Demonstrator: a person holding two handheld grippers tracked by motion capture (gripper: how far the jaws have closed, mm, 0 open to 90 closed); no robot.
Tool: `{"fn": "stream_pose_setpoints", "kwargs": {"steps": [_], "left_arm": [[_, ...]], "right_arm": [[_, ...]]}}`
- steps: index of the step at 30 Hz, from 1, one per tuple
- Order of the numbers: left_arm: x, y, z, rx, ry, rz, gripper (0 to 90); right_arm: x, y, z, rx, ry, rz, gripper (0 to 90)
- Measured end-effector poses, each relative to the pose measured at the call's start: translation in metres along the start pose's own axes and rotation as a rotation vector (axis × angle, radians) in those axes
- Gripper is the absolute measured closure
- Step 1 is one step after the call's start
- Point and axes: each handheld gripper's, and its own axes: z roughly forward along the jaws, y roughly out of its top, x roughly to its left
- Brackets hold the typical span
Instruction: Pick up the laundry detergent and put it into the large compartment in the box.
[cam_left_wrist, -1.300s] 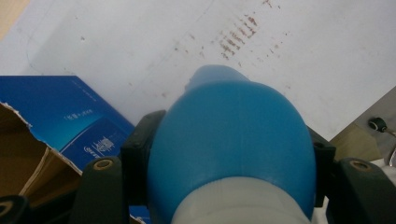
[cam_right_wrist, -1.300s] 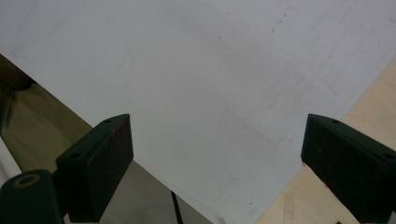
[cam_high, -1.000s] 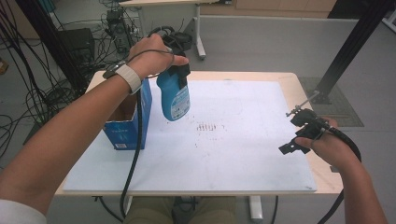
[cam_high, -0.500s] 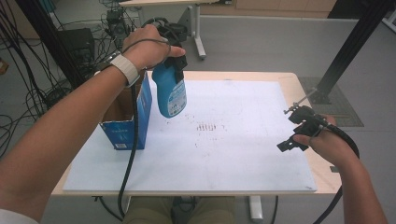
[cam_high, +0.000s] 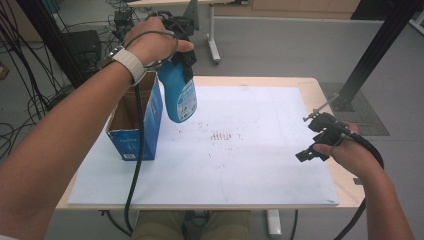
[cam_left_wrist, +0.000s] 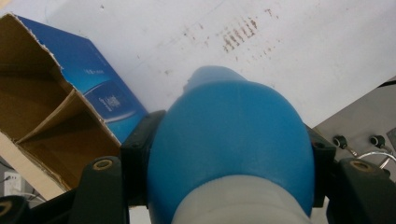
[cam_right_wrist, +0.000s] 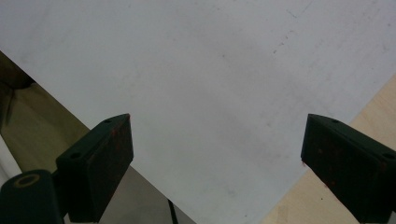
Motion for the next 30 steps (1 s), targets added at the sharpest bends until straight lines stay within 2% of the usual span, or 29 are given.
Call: {"fn": "stream_pose_setpoints", "kwargs": {"steps": [10,18,30], "left_arm": [[0.009,-0.004,-0.011,0.000,-0.002,-0.056,38.0],[0.016,-0.013,-0.023,-0.014,0.008,-0.119,37.9],[0.029,-0.023,-0.030,-0.018,0.005,-0.169,37.9]], "right_arm": [[0.000,0.003,0.001,-0.002,0.002,-0.012,9.1],[0.000,0.005,0.001,-0.008,0.002,-0.022,9.2],[0.001,0.011,0.004,-0.008,0.008,-0.040,9.1]]}}
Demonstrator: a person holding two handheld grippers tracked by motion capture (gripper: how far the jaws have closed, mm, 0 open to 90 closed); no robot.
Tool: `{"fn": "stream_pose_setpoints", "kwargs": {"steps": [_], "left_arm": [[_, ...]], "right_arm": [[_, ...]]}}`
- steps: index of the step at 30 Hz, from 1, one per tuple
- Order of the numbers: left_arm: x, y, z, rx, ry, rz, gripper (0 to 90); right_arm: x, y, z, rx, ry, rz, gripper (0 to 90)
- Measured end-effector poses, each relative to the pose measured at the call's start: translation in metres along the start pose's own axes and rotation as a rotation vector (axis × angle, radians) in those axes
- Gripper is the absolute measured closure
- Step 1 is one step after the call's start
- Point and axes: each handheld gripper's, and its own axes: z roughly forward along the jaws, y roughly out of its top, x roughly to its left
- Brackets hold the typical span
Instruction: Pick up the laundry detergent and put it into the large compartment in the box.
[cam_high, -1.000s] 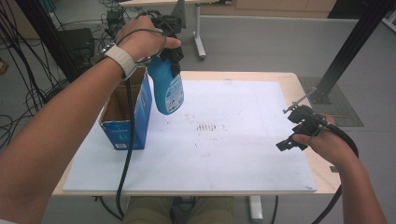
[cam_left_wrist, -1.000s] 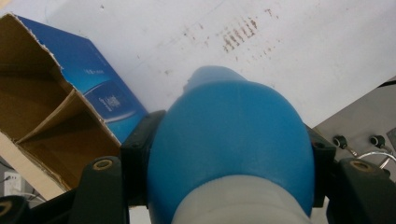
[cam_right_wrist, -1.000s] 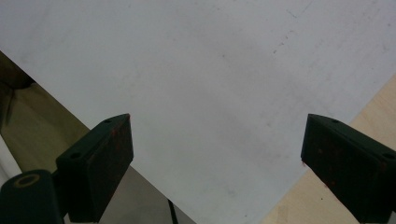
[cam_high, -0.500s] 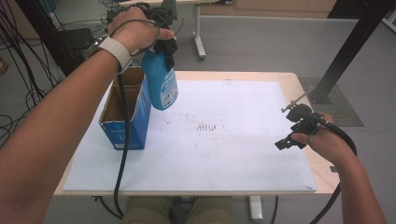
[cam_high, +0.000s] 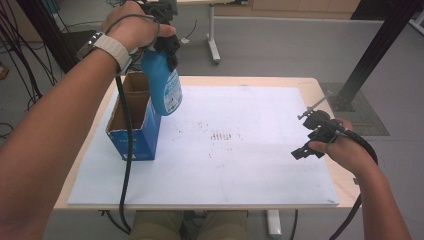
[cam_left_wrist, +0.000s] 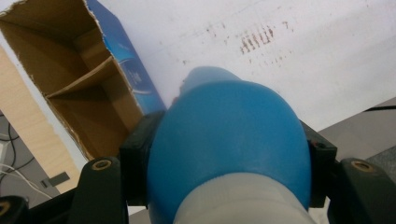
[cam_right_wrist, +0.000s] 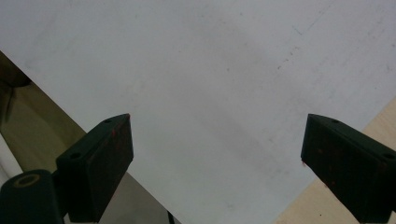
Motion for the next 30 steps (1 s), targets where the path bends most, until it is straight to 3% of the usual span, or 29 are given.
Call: {"fn": "stream_pose_setpoints", "kwargs": {"steps": [16,30], "left_arm": [[0.034,-0.014,-0.005,-0.009,0.003,-0.104,37.9],[0.050,-0.027,-0.019,-0.024,0.005,-0.160,37.8]], "right_arm": [[-0.003,0.009,0.003,0.001,0.010,-0.019,9.1],[-0.004,0.018,0.006,-0.002,0.018,-0.040,9.2]]}}
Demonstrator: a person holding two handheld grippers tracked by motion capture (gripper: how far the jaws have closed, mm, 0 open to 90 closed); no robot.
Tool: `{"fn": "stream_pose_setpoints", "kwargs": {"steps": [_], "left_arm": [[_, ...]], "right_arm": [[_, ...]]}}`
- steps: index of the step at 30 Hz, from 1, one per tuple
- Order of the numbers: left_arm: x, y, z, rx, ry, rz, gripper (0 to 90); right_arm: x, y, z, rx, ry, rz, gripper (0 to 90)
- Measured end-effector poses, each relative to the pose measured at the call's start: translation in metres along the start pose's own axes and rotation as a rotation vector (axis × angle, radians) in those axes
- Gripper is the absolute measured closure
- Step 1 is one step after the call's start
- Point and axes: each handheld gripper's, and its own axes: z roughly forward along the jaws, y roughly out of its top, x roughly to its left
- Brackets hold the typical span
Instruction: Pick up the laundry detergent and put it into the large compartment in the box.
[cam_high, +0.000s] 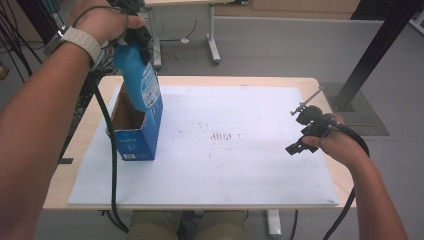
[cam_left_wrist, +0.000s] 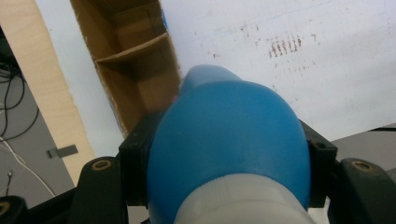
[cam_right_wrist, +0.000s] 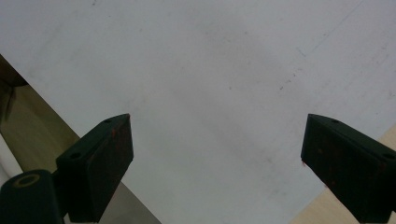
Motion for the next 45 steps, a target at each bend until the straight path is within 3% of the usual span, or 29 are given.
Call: {"fn": "stream_pose_setpoints", "kwargs": {"steps": [20,45], "left_arm": [[0.022,-0.015,-0.013,-0.026,0.010,-0.104,37.8],[0.043,-0.020,-0.001,-0.020,0.022,-0.195,37.8]], "right_arm": [[0.000,0.005,0.003,-0.005,0.006,-0.012,9.2],[-0.004,0.007,0.008,-0.005,0.019,-0.020,9.1]]}}
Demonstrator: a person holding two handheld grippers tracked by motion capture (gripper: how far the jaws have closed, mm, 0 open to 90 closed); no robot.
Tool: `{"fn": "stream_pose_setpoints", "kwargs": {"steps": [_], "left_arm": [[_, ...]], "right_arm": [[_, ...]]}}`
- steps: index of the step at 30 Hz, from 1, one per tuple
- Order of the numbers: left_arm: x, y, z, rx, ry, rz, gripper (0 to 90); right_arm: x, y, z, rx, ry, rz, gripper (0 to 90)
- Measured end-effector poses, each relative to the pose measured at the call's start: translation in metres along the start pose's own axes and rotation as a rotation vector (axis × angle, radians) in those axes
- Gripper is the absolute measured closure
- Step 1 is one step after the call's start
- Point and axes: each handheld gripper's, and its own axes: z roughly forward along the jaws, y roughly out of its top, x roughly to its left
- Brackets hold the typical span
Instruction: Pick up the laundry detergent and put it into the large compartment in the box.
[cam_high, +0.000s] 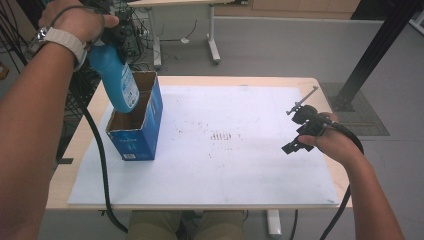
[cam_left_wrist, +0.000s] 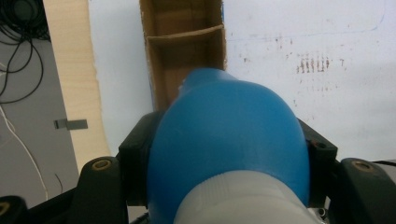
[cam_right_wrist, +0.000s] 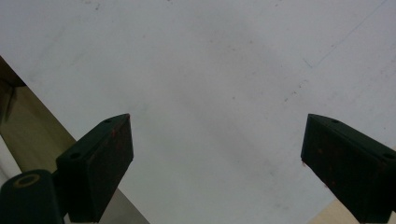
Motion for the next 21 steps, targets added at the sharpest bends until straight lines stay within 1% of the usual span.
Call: {"fn": "stream_pose_setpoints", "kwargs": {"steps": [7,14,21], "left_arm": [[0.006,0.001,0.008,0.005,-0.001,-0.014,37.8],[0.008,0.002,0.013,0.004,0.003,-0.027,37.8],[0.010,0.004,0.021,0.010,0.005,-0.028,37.7]], "right_arm": [[0.000,0.002,0.001,0.003,0.002,-0.001,9.1],[0.000,0.004,0.002,0.005,0.003,-0.003,9.1],[0.000,0.003,0.004,0.007,0.004,0.000,9.2]]}}
